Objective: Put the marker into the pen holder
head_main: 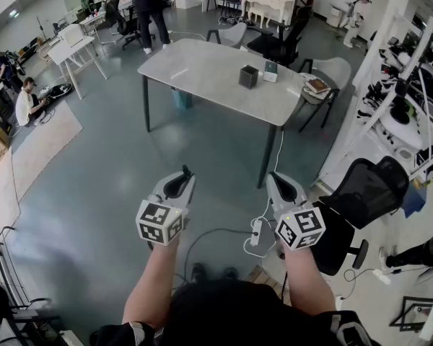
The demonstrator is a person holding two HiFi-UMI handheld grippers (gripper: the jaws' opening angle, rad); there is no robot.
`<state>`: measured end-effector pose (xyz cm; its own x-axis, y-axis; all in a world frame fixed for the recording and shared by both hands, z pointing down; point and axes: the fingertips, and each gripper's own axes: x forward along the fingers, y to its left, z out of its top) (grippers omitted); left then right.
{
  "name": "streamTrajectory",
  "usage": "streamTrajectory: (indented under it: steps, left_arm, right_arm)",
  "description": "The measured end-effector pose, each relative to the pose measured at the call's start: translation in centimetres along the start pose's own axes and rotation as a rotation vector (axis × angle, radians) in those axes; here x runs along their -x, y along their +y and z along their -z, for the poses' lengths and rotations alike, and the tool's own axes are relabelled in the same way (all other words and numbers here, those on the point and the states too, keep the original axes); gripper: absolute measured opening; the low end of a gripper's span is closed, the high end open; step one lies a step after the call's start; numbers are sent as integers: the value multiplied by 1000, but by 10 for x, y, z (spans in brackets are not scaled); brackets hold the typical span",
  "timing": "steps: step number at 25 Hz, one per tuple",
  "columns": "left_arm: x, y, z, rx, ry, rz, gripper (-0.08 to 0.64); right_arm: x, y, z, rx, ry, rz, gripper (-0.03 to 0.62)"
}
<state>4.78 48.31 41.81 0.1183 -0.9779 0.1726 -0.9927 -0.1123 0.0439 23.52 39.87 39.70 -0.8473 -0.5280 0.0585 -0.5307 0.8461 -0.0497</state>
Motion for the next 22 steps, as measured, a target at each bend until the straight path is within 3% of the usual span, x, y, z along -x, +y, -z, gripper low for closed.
streamTrajectory:
  steps: [9, 15, 22]
  left_arm:
    - [-7, -12, 3, 9, 11, -23, 49]
    - [-7, -29, 6, 3, 5, -37, 49]
    - [-15, -22, 6, 0, 3, -32, 49]
  right_arm:
    - [15, -30, 0, 8, -1, 52, 2]
    - [31, -35, 6, 9, -9, 2, 2]
    - [20, -28, 20, 17, 54, -30, 3]
